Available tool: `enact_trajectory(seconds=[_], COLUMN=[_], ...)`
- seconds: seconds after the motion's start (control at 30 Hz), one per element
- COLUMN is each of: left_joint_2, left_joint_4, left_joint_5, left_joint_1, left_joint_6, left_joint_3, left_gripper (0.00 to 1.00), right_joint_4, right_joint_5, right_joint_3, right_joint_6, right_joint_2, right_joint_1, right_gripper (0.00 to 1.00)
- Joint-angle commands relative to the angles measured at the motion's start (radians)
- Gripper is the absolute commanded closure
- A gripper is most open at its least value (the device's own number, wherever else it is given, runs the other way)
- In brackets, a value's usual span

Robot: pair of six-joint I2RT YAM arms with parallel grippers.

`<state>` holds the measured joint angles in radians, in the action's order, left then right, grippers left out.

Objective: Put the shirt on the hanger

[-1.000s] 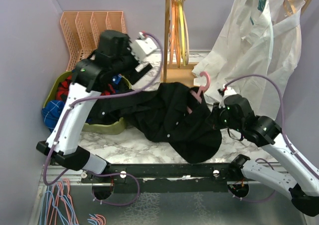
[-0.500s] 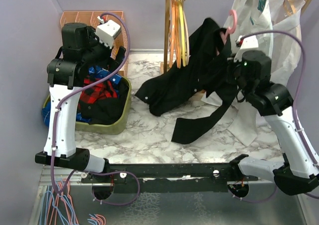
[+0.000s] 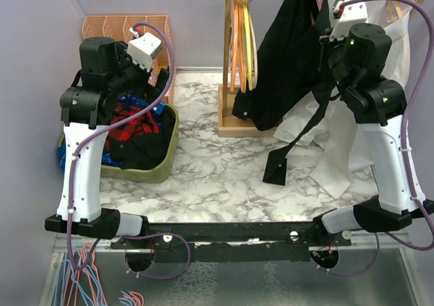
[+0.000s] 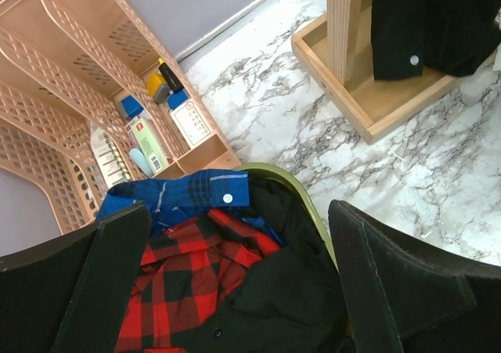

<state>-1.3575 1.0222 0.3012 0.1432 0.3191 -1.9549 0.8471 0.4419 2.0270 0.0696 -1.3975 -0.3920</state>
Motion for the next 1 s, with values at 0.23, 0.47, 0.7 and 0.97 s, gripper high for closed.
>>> enact_trajectory(seconds=[0.23,0.47,0.7,0.97], left_joint_2=[0.041,0.052,0.047,0.066], left_joint_4=[-0.065,-0.082,-0.084,-0.146], left_joint_5=[-0.119,-0.196,-0.206,-0.349], left_joint_1=[-0.008,-0.008,-0.011,-0.043], left_joint_6=[-0.116,-0.132,-0.133,-0.234], left_joint_3=[-0.011,0.0,-0.001,0.034], left_gripper=[0.01,0.01,0.01,0.01], right_joint_4=[-0.057,-0.055,-0.035,-0.053], right_joint_5=[-0.274,-0.364,-0.489,-0.525], right_joint_3=[0.116,0.113,0.086,-0.002], right_joint_6=[-0.063,-0.116,-0.178,-0.208], right_joint_2=[-0.107,-0.142,-0.165,-0.13], right_joint_1=[0.173,0.262,0.34,0.376], right_gripper=[0.99,0.99,0.99,0.99])
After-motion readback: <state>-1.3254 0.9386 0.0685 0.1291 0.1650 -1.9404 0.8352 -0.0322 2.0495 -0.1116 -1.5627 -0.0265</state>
